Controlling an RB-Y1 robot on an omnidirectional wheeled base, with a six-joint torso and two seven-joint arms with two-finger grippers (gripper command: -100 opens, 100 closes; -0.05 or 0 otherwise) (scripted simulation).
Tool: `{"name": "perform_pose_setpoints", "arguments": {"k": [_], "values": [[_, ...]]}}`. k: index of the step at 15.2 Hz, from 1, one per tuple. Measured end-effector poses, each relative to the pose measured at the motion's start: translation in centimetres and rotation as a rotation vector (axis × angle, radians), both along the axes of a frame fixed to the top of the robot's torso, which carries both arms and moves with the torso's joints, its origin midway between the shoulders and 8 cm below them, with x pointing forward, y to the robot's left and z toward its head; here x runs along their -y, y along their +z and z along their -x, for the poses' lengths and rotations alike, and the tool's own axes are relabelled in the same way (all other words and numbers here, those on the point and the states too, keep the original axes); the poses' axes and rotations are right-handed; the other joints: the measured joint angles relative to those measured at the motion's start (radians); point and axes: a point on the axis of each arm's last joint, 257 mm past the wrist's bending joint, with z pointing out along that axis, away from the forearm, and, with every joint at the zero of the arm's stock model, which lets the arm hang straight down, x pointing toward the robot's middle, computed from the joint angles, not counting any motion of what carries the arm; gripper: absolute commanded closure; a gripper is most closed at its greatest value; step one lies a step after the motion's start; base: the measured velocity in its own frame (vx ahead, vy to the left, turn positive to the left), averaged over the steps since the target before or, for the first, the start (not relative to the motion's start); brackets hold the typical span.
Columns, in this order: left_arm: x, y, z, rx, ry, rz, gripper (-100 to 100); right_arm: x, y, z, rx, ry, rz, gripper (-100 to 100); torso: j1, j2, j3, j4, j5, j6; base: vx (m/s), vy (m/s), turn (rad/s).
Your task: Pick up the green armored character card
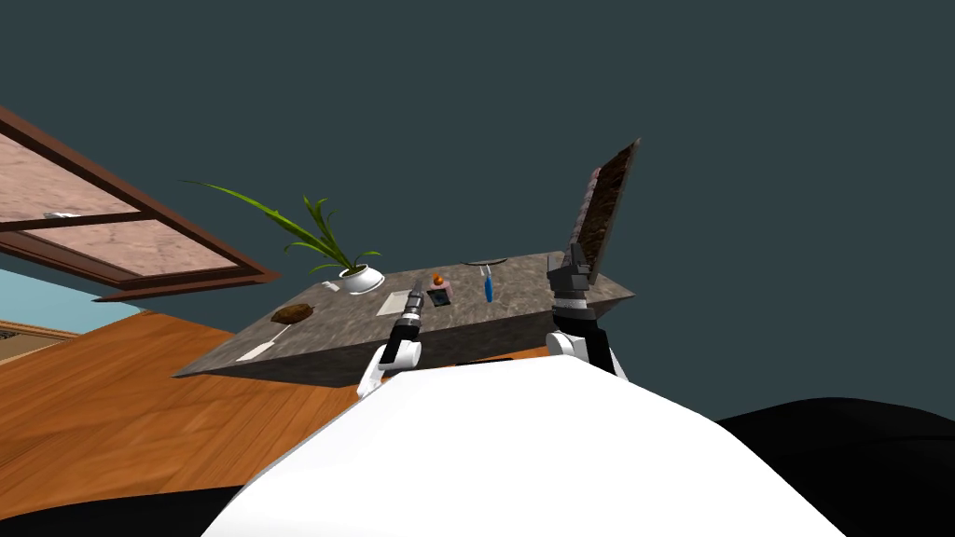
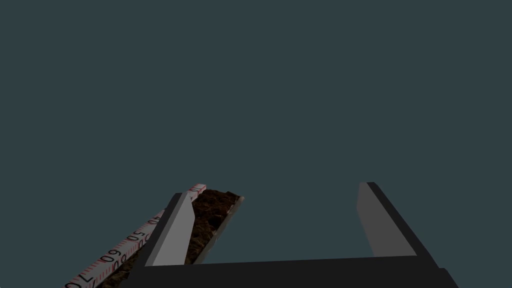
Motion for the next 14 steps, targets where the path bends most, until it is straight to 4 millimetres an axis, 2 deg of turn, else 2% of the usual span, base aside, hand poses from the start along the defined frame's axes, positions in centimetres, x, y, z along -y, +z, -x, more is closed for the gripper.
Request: {"name": "perform_pose_setpoints", "arguments": {"k": [7, 9, 14], "values": [[0.1, -5.5, -0.8, -0.133, 0.051, 0.082, -100, 0.0, 0.0, 0.0, 0.0, 0.0, 0.0, 0, -0.001, 0.0, 0.0, 0.0, 0.0, 0.0, -0.003, 0.022, -0.013], [0.0, -5.7, -1.1, -0.136, 0.059, 0.086, -100, 0.0, 0.0, 0.0, 0.0, 0.0, 0.0, 0, -0.002, 0.0, 0.0, 0.0, 0.0, 0.0, -0.021, 0.005, -0.131], [-1.9, -5.2, -3.0, -0.132, 0.097, 0.087, -100, 0.0, 0.0, 0.0, 0.0, 0.0, 0.0, 0, -0.001, 0.002, 0.001, 0.001, 0.0, 0.0, -0.028, 0.009, -0.11]]}}
